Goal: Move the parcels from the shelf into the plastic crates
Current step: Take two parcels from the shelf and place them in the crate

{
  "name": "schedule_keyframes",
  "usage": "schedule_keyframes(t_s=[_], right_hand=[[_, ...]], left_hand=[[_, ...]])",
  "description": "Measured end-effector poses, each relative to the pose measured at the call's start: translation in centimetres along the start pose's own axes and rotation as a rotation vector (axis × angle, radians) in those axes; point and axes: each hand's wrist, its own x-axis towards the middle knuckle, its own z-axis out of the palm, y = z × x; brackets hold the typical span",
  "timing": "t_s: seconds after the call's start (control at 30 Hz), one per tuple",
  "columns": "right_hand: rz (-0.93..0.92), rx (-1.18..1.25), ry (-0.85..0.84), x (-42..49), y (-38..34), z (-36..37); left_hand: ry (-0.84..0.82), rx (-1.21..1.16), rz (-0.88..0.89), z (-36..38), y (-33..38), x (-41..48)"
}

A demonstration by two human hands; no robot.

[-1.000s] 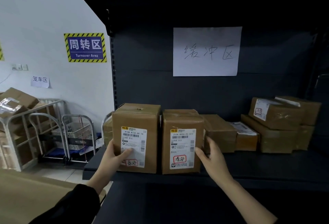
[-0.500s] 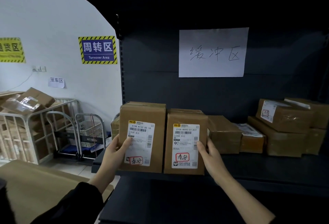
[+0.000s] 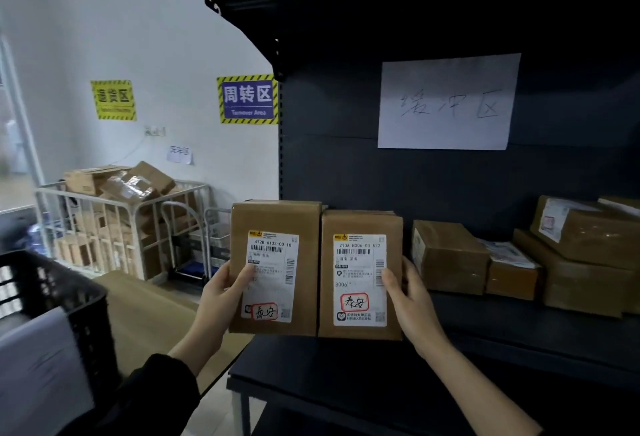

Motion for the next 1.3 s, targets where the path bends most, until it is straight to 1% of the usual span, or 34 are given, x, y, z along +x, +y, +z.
schedule_keyframes(t_s=[0.33,0.63,0.9,1.1,1.3], right_hand=[[0.009,0.087,-0.200,-2.4,-0.8,6.1],[-0.050,0.185,-0.356,-4.3,-3.9,15.1],[-0.073,0.250,-0.453,-7.5,-7.1,25.7],[-0.079,0.301,-0.520,-10.7,-9.9,35.2],[-0.095,0.335,-0.592,-14.4,-13.6,44.7]], left_hand=[[0.190,0.050,-0.002,-7.4,1.5,-5.1],[0.350,0.060,0.009,-16.2,3.4,-8.3],[0.476,0.077,0.044,-27.5,4.8,-11.0],[0.533,0.108,0.032,-37.4,5.7,-12.9],[0.638,0.169,0.046,-47.2,7.4,-14.6]])
